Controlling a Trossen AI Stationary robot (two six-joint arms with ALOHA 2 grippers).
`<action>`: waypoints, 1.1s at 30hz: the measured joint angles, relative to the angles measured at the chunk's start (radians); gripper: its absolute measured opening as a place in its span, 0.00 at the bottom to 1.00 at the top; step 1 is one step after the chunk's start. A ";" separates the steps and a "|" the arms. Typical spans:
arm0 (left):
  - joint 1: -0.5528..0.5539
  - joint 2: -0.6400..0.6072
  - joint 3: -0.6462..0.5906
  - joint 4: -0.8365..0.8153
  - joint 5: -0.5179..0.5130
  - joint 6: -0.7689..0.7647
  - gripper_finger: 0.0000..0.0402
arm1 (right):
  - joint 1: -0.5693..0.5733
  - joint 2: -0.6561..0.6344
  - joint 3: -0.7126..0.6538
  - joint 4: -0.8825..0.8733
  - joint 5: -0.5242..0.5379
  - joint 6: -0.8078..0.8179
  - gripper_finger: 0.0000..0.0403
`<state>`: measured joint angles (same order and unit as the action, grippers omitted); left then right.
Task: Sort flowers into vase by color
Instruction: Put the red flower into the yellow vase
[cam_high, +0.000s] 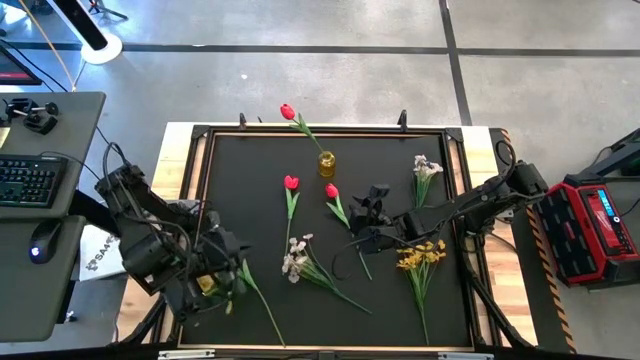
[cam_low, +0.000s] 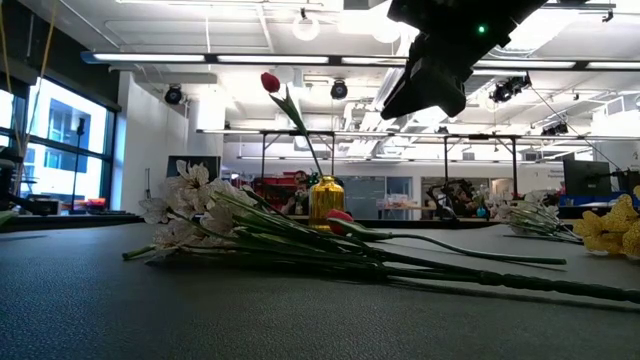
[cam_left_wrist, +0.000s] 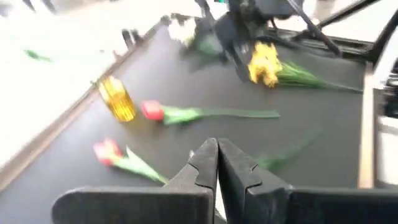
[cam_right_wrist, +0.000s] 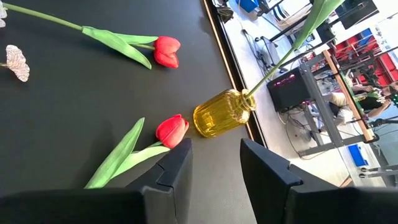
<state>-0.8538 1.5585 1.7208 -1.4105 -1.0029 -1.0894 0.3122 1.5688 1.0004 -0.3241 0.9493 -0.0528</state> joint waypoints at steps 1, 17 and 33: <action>0.008 0.001 -0.015 0.024 -0.016 0.046 0.00 | 0.001 0.000 0.000 0.000 0.000 0.000 0.29; 0.385 -0.056 -0.395 1.065 0.756 0.944 0.00 | 0.003 0.000 0.000 -0.008 -0.041 0.004 0.29; 0.734 -0.453 -0.914 1.448 0.453 0.960 0.00 | -0.005 0.000 0.000 -0.226 -0.249 0.444 0.29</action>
<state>-0.1194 1.1053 0.8065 0.0371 -0.5501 -0.1292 0.3073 1.5692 1.0001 -0.5505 0.7000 0.3914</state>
